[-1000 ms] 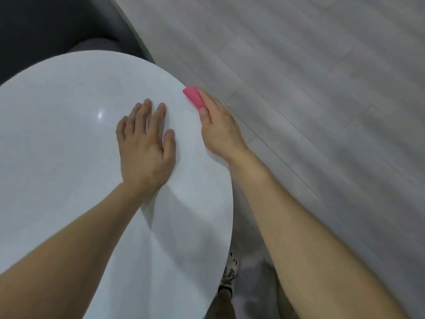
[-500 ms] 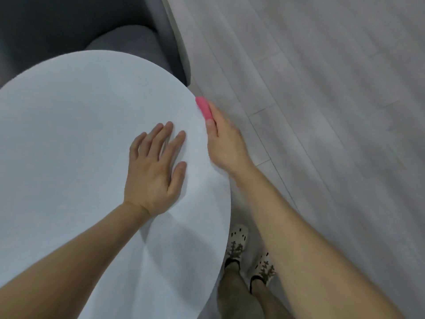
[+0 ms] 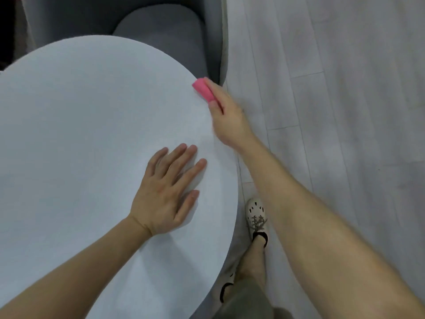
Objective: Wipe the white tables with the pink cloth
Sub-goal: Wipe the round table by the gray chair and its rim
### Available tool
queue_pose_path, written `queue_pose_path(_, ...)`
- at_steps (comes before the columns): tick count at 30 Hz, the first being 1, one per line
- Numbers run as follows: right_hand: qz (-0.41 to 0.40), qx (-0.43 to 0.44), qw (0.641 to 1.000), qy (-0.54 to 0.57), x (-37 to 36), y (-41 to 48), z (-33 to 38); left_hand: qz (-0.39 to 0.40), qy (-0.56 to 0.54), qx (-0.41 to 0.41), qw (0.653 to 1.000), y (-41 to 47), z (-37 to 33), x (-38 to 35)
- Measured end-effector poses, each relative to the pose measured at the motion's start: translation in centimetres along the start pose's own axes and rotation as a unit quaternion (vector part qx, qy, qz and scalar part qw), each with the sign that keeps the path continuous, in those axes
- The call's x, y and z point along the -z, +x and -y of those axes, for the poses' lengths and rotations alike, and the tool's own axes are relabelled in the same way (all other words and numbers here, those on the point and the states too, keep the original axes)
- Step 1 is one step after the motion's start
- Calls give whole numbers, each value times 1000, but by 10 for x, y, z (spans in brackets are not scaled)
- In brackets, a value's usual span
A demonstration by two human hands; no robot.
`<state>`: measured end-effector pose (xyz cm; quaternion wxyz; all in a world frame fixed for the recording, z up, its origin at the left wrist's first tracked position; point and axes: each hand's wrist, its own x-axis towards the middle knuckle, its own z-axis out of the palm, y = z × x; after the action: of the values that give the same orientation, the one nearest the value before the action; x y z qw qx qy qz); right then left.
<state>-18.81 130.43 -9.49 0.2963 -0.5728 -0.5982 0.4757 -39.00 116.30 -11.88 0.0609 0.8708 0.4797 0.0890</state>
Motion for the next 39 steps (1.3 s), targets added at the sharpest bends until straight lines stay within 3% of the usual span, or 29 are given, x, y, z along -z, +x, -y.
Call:
queue_pose_path(4,29,8,999,15,-1,30,9,9,-2,-1,1000,-1,-1,3)
queue_pose_path(10,-29,8,999,46,6,-98,-25,15,-6,7,1000,-2,-2,2)
queue_pose_path(12,-16,5,999,41,6,-81,-19,16,-7,10,1000,-3,-2,2)
queue_pose_path(18,78,49,996,-8,-7,82,21,25,3,10,1000,-3,-3,6)
queue_pose_path(22,40,64,997,31,-2,31,8,31,1,13,999,-5,-4,7)
queue_pose_path(27,32,12,995,93,14,-88,-20,70,35,14,997,-5,-6,10)
queue_pose_path(31,84,16,992,92,10,7,-1,67,53,10,996,10,-1,23)
queue_pose_path(33,125,40,989,73,4,73,12,6,61,71,996,39,11,30)
queue_pose_path(35,141,47,986,78,1,91,24,-81,68,207,973,77,29,33)
queue_pose_path(37,125,53,986,91,7,60,19,-144,75,366,916,119,54,35)
queue_pose_path(39,117,51,987,99,22,12,6,-149,76,498,851,156,80,37)
